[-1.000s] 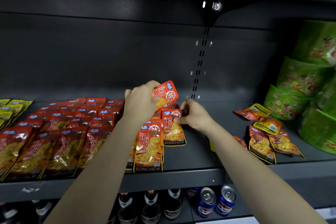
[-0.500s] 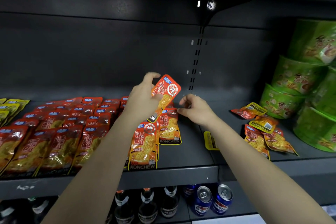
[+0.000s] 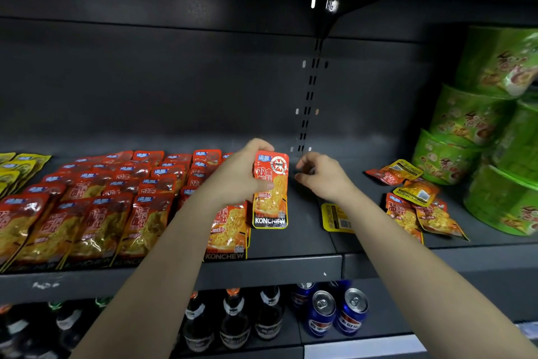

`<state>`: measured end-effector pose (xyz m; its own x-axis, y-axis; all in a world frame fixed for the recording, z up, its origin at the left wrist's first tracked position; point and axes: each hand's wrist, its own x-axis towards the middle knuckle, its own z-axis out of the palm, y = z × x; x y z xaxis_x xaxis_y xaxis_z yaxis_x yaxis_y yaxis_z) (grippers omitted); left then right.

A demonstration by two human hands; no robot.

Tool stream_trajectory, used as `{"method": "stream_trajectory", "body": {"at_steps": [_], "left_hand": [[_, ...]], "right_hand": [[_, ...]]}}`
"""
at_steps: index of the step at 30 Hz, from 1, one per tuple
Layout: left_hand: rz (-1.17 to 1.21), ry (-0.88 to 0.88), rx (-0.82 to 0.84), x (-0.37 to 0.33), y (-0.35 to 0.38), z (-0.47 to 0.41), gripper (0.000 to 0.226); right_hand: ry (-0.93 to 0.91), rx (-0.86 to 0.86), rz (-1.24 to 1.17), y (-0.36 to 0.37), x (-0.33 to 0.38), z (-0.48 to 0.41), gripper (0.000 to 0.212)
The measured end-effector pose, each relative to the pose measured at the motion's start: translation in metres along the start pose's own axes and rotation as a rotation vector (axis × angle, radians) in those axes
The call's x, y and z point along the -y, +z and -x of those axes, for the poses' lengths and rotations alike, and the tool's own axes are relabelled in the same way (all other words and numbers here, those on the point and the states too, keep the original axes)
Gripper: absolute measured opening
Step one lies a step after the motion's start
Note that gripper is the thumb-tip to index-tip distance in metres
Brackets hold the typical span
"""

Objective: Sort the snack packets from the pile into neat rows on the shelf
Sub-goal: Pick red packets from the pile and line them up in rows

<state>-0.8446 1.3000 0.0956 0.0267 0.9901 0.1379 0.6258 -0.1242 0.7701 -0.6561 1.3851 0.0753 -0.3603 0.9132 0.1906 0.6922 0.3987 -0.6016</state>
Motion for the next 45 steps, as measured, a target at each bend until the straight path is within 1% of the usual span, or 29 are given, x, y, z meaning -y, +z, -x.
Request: {"method": "stream_trajectory", "body": {"at_steps": [4,14,16,20,23,26,31,35,39,42,43,45], "left_hand": [[-0.085,-0.019,0.018,0.0,0.008,0.003,0.061],[-0.406,-0.039,-0.048,-0.003,0.01,0.008,0.07],[-0.48,-0.03,-0.036,-0.004,0.011,0.008,0.07],[-0.533,-0.051,0.008,-0.003,0.015,0.009,0.07],[-0.591,-0.046,0.017,-0.001,0.018,0.009,0.066],[-0.591,-0.041,0.002,-0.002,0.021,0.009,0.061],[-0.656,0.007,-0.039,-0.015,0.026,0.006,0.067],[-0.607,0.105,-0.046,-0.022,0.037,0.0,0.046],[-0.635,0.183,0.034,-0.033,0.058,-0.008,0.04],[-0.629,0.239,0.086,-0.044,0.078,-0.013,0.029],[-0.617,0.25,0.111,-0.047,0.084,-0.014,0.029],[-0.609,0.264,0.181,-0.053,0.094,-0.017,0.038]], "right_hand": [[-0.011,-0.003,0.028,0.0,-0.002,0.002,0.013],[-0.006,0.009,0.023,0.002,-0.008,0.005,0.011],[-0.01,0.01,0.018,0.002,-0.007,0.006,0.011],[-0.018,0.014,0.0,0.001,-0.006,0.006,0.011],[-0.015,0.012,-0.013,0.001,-0.006,0.006,0.011],[-0.012,0.013,-0.019,0.0,-0.006,0.006,0.011],[-0.011,-0.005,-0.004,-0.006,-0.009,0.006,0.011],[-0.024,-0.034,0.017,-0.016,-0.016,0.007,0.012],[-0.035,-0.067,0.031,-0.03,-0.029,0.011,0.012],[-0.028,-0.08,0.045,-0.041,-0.041,0.014,0.011],[-0.023,-0.087,0.056,-0.045,-0.045,0.016,0.011],[-0.009,-0.103,0.066,-0.052,-0.053,0.019,0.012]]}}
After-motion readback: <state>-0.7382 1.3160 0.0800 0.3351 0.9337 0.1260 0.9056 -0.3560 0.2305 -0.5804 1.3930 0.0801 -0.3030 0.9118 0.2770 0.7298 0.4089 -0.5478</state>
